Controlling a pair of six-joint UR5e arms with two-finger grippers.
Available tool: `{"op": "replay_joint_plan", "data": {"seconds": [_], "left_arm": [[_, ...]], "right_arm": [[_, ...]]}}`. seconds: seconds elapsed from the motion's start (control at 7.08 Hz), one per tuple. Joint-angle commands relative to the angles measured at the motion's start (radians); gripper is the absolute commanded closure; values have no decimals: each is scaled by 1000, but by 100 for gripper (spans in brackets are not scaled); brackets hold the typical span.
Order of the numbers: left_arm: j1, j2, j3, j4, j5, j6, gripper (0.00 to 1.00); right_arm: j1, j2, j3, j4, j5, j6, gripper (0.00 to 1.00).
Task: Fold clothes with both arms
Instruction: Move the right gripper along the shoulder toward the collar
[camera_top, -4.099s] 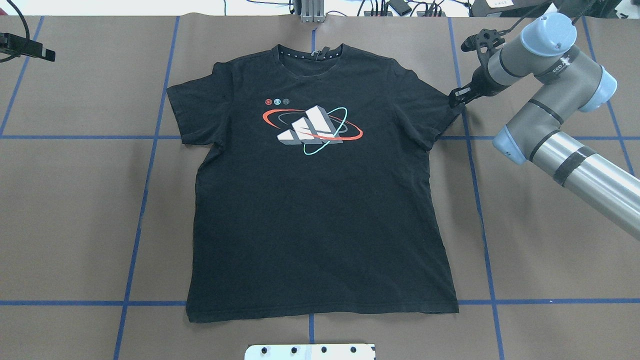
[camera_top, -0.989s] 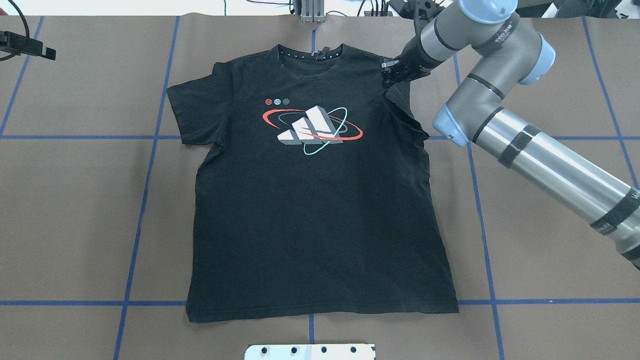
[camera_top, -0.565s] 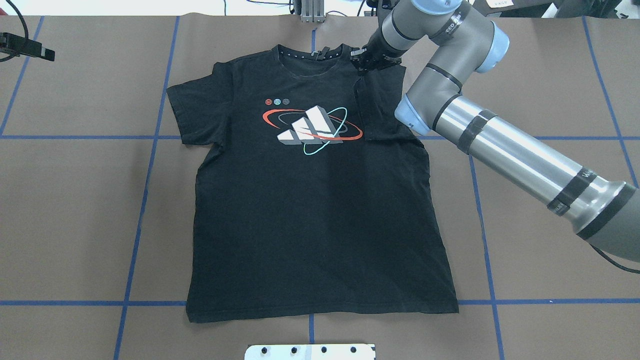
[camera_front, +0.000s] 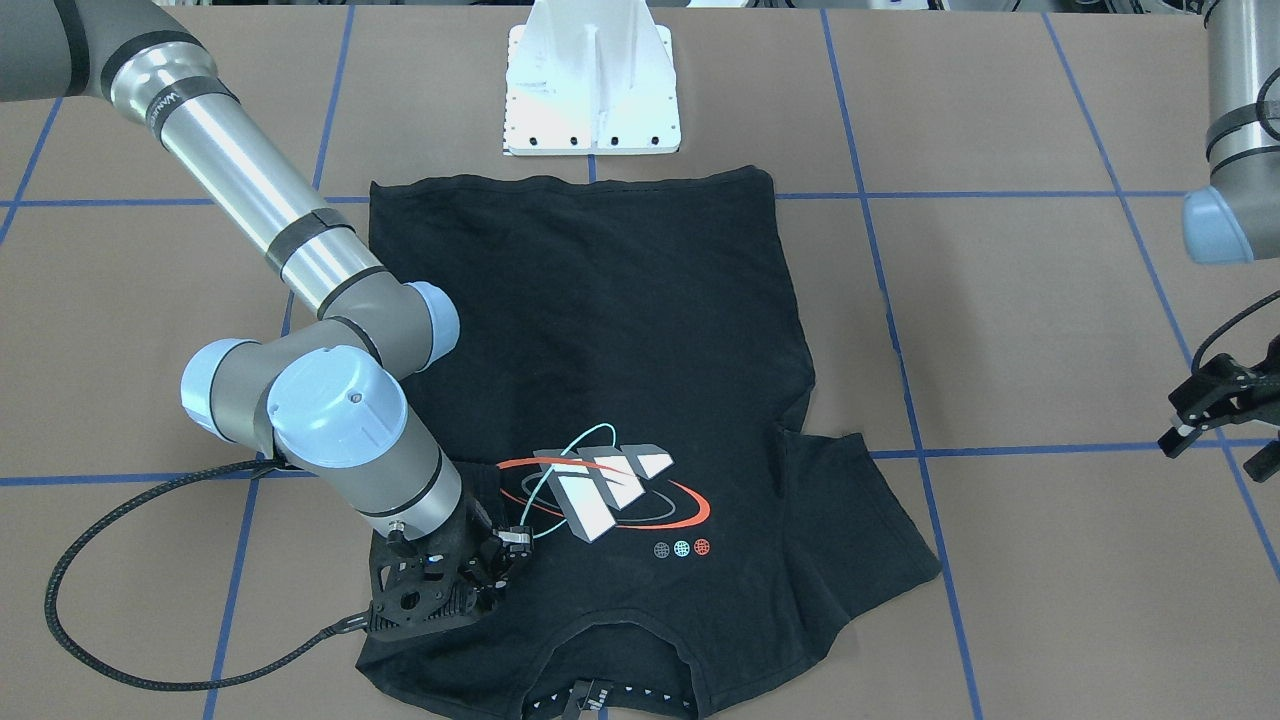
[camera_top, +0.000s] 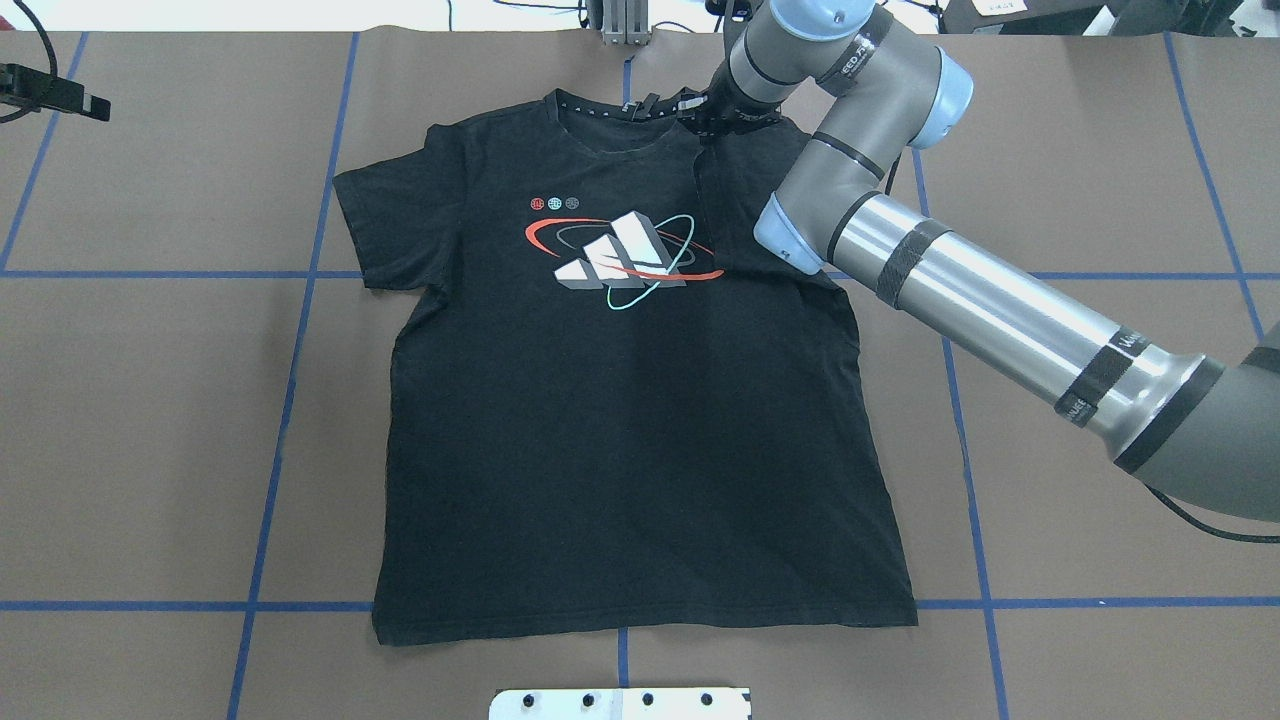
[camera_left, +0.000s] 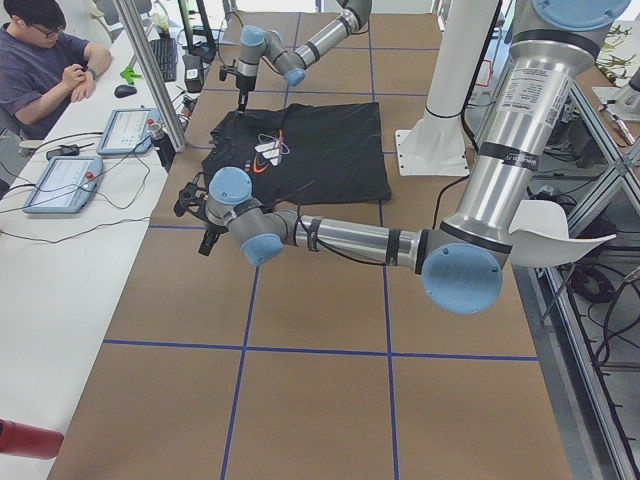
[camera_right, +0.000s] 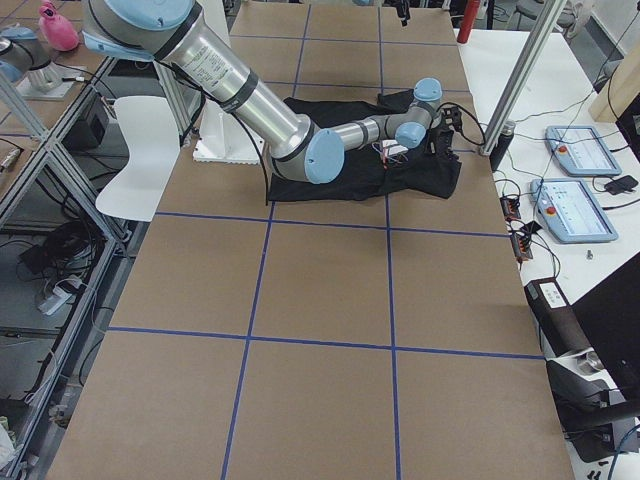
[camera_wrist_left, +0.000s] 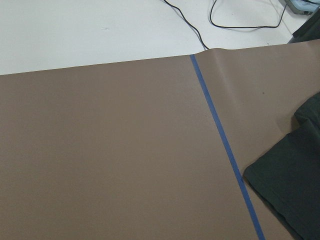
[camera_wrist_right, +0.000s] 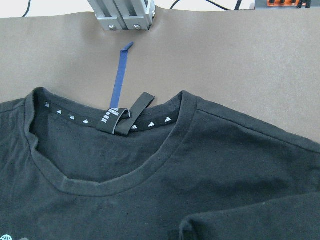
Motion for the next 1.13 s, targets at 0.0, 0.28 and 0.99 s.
{"op": "replay_joint_plan", "data": {"seconds": [0.0,0.28,0.99], "left_arm": [[0,-2,0,0,2,-3,0],[3,-14,2,0,2,-52,0],[229,-98,46,-156,166,-374,0]], "right_arm": [[-1,2,7,5,-5,8,0],[14,2,40,5,30,26,0],[86,-128,223,3,161,77,0]]}}
